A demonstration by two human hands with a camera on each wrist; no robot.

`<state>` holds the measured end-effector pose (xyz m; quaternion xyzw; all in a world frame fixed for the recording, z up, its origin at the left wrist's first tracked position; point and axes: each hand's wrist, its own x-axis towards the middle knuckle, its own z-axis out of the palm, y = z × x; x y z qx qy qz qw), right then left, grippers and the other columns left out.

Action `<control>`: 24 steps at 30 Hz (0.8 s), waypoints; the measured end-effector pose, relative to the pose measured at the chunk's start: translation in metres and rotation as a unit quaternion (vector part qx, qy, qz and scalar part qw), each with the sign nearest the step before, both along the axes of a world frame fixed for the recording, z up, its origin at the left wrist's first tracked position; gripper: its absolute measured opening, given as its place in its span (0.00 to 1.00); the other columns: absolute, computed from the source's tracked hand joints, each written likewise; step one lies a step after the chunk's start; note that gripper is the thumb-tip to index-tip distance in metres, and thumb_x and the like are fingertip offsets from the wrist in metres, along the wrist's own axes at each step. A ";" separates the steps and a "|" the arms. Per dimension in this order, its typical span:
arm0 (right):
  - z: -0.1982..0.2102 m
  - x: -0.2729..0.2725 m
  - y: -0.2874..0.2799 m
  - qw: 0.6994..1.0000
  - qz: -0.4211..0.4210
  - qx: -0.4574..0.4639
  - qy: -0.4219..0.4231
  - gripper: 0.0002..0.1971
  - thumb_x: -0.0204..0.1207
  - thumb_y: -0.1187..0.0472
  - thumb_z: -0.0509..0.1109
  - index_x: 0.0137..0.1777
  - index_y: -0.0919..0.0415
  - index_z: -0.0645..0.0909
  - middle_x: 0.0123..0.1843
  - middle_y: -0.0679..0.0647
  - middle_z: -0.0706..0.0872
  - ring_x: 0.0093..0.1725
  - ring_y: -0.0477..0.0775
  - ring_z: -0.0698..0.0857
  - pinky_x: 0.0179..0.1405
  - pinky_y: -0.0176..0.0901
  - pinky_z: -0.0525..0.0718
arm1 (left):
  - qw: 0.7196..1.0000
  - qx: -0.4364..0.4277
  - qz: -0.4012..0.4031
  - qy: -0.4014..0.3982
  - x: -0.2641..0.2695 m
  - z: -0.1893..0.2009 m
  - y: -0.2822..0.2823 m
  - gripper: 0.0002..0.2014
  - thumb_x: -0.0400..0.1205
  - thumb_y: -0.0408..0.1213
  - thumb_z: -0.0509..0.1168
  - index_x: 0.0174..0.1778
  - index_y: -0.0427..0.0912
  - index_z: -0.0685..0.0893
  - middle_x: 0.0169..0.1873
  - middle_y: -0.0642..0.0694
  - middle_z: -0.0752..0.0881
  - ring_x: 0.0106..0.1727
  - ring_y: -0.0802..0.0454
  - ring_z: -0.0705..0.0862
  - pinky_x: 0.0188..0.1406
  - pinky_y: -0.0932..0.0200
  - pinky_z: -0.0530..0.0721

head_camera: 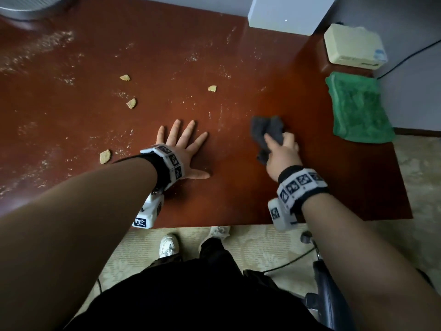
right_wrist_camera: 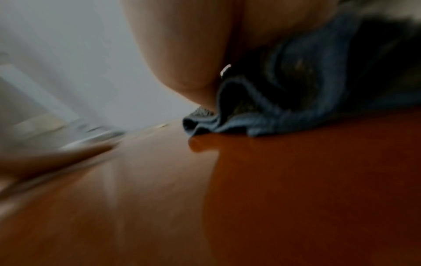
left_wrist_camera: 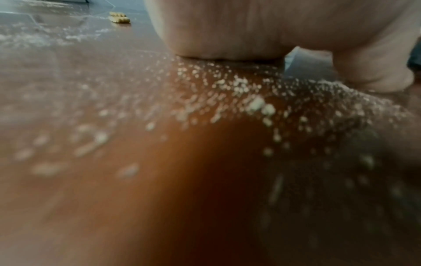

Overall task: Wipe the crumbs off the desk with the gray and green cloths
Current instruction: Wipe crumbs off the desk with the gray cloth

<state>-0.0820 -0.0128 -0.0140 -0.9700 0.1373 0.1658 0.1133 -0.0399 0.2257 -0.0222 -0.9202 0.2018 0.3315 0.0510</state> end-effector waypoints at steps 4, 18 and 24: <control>0.011 -0.004 -0.008 0.973 0.179 0.122 0.080 0.24 0.82 0.67 0.56 0.77 0.51 0.68 0.77 0.55 0.60 0.75 0.58 0.65 0.74 0.43 0.64 | 0.998 0.001 0.057 0.009 0.014 0.004 -0.008 0.56 0.63 0.79 0.56 0.76 0.64 0.28 0.77 0.51 0.24 0.79 0.40 0.26 0.77 0.33 0.34; 0.015 0.068 -0.020 0.963 0.257 -0.030 0.073 0.23 0.82 0.51 0.59 0.77 0.51 0.62 0.74 0.58 0.60 0.69 0.62 0.69 0.65 0.54 0.76 | 0.983 0.016 0.185 0.011 0.045 0.007 -0.033 0.60 0.58 0.81 0.58 0.76 0.65 0.27 0.78 0.50 0.25 0.79 0.37 0.29 0.75 0.29 0.39; 0.021 0.114 -0.058 0.977 0.208 0.047 -0.020 0.14 0.83 0.62 0.57 0.66 0.54 0.75 0.69 0.59 0.66 0.57 0.65 0.79 0.58 0.51 0.77 | 0.980 0.016 0.200 0.000 0.047 0.003 -0.034 0.61 0.57 0.81 0.58 0.76 0.65 0.27 0.78 0.50 0.24 0.79 0.37 0.28 0.75 0.28 0.38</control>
